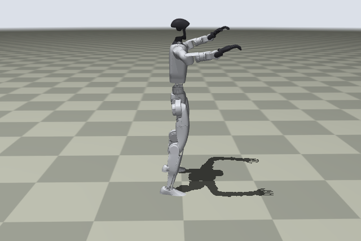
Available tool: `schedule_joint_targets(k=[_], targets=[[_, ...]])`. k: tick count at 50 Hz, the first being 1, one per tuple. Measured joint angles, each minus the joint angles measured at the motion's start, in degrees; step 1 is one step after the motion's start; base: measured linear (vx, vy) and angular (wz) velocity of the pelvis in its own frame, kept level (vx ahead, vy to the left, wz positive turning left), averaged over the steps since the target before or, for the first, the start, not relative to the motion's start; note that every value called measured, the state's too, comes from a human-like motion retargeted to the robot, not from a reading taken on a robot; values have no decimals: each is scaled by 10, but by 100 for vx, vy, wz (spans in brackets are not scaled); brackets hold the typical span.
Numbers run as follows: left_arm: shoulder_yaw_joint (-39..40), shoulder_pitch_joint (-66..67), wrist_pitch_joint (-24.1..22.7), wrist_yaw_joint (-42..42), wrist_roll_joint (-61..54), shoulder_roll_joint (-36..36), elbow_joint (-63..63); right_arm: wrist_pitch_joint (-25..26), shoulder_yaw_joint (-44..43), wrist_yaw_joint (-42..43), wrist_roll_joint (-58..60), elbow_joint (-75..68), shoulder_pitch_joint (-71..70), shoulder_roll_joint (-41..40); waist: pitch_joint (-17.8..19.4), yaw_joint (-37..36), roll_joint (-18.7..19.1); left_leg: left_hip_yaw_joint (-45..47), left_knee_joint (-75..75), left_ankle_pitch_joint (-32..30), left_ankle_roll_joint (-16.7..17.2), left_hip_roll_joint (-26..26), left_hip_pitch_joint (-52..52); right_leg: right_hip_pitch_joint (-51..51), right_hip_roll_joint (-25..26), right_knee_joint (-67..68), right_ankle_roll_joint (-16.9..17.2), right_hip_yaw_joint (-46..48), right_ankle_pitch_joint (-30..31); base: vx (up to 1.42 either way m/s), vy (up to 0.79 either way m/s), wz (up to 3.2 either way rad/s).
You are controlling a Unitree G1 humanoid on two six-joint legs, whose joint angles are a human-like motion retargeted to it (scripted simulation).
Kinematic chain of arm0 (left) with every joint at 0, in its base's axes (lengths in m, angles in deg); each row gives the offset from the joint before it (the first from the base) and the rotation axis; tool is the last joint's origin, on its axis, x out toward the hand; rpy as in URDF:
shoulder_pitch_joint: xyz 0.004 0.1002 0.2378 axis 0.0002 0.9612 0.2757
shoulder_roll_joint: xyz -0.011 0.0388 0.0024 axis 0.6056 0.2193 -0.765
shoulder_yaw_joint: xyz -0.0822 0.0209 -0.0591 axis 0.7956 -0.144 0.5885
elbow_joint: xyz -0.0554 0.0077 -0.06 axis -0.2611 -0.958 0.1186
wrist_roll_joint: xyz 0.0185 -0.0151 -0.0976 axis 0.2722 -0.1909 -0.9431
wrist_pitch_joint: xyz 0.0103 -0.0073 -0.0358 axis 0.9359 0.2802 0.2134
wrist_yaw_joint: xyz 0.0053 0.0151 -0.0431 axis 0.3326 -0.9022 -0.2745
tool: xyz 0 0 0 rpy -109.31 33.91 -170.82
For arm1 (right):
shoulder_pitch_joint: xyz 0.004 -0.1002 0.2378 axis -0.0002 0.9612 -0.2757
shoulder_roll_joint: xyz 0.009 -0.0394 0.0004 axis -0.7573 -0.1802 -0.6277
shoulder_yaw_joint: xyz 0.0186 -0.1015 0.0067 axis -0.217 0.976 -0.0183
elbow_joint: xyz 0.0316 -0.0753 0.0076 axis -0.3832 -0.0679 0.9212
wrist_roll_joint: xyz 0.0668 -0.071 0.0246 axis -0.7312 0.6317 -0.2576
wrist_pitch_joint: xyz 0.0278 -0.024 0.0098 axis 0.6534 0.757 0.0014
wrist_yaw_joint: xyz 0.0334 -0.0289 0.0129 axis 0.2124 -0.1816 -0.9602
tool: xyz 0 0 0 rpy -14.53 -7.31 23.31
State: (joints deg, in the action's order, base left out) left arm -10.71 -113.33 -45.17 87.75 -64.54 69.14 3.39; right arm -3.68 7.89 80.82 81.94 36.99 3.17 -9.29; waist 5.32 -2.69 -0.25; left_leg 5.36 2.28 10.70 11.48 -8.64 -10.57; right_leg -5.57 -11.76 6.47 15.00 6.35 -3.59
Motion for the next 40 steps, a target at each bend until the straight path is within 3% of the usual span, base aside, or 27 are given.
schedule_joint_targets(k=[3, 7, 11, 12, 13, 15, 22, 35, 40], targets=[[47, 70, -12, -4, 13, 75, 21, -14, -63, -13, 18, 27, 59, 74, 4, 1, -2, 4, 0, -1, 6, -6, 4, 5, 7, -3, 0, -2, 4, 0, 0, 0], [217, 268, -27, -37, 0, 130, 53, -28, -259, -47, 21, 73, 241, 136, 9, -6, -6, 8, 0, -2, 11, -10, 7, 10, 11, -3, 0, -5, 6, 0, 0, 0], [601, 661, -40, -82, -5, 98, 124, -39, -632, -84, 12, 147, 589, 136, 18, -19, 2, 10, 1, -2, 13, -12, 9, 14, 14, -4, 0, -8, 8, 0, 0, 0], [678, 740, -43, -91, -4, 83, 144, -41, -693, -90, 10, 163, 644, 132, 19, -19, 5, 11, 1, -2, 13, -13, 10, 14, 15, -4, 0, -8, 8, 0, 0, 0], [700, 768, -46, -96, -4, 76, 153, -43, -710, -96, 11, 170, 657, 131, 16, -19, 5, 11, 2, -1, 13, -14, 10, 14, 16, -6, 0, -9, 9, 0, 0, 0], [862, 922, -49, -113, -6, 26, 211, -44, -798, -109, 7, 205, 721, 118, 27, -11, 8, 10, 3, -1, 13, -14, 11, 15, 15, -4, 0, -8, 8, 0, 0, 0], [964, 998, -49, -141, -24, -24, 299, -45, -857, -132, 4, 277, 746, 70, 30, -17, 3, 2, 9, 0, 8, -13, 21, 16, 14, -6, 0, -2, 8, 0, 0, 0], [1034, 1038, -54, -191, -133, -47, 370, -48, -908, -163, -33, 391, 761, 8, 29, -22, -2, -19, 6, -4, 6, -7, 32, 14, 7, -7, 0, 19, 5, 0, 0, 0], [1039, 1069, -59, -197, -161, -22, 390, -51, -932, -161, -45, 434, 782, -12, 25, -27, -1, -25, 7, -3, 5, -6, 34, 11, 6, -7, 0, 25, 4, 0, 0, 0]])
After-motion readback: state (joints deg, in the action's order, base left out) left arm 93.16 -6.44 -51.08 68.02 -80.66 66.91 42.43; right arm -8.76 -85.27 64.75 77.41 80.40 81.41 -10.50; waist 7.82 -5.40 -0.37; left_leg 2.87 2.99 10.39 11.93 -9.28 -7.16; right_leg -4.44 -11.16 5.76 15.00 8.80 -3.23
